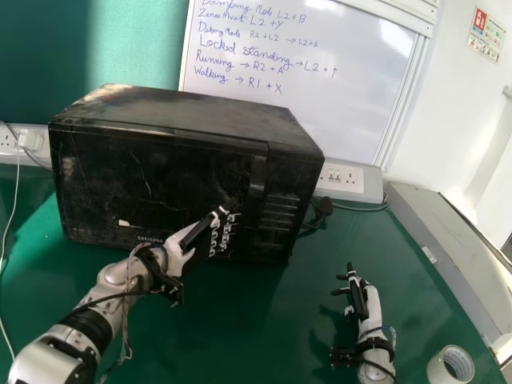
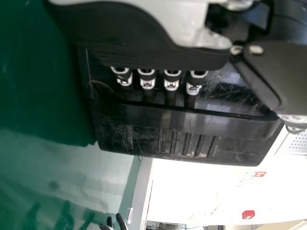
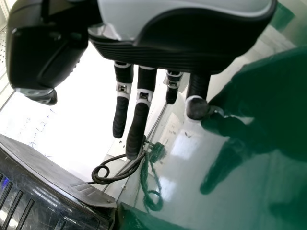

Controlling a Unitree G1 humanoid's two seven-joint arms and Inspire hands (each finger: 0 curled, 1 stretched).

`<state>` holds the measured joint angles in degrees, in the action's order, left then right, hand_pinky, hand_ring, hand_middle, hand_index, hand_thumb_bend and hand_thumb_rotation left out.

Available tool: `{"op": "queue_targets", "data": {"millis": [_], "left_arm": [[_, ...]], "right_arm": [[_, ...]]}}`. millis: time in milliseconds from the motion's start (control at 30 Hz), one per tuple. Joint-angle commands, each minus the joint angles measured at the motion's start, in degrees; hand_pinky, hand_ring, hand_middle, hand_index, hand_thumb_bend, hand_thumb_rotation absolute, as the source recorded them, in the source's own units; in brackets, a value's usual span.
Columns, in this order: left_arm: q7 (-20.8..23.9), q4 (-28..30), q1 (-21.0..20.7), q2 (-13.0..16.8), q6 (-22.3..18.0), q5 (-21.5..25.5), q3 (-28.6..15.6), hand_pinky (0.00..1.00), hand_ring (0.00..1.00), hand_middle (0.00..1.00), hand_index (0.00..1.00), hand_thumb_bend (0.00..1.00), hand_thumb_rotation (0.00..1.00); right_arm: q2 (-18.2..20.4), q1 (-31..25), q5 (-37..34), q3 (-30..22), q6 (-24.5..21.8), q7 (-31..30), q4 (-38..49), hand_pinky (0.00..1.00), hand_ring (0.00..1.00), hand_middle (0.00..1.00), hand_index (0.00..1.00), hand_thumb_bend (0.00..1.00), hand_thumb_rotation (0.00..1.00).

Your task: Open the door of oven

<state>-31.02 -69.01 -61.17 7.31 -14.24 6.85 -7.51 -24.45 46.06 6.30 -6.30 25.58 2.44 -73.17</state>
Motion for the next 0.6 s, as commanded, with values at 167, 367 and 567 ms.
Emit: {"op": "queue_targets", "data": {"millis": [167, 367, 567], "left_arm": [[1.65, -1.86, -2.77, -1.42, 1.02, -1.68, 0.25, 1.00, 1.00, 1.00, 1.00, 1.00, 0.99], [1.93, -2.64, -4.23, -2.41, 2.16, -1.35, -0.38, 1.00, 1.00, 1.00, 1.00, 1.00, 0.96], [1.90, -3.32, -5.15, -2.85, 2.46, -1.54, -0.49, 1.00, 1.00, 1.00, 1.00, 1.00, 0.96]], "right_arm": [[1.32, -0.95, 0.51, 0.50, -2.10, -0.23, -1.53, 0.18, 0.24, 0.39, 0.63, 0.78, 0.77], [1.48, -0.78, 0.18, 0.21, -2.11, -0.69, -1.69, 0.18, 0.23, 0.38, 0.62, 0.79, 0.77], [1.59, -0.68, 0.54, 0.44, -1.92, -0.44, -1.79, 0.18, 0.23, 0.38, 0.62, 0.78, 0.77]]}}
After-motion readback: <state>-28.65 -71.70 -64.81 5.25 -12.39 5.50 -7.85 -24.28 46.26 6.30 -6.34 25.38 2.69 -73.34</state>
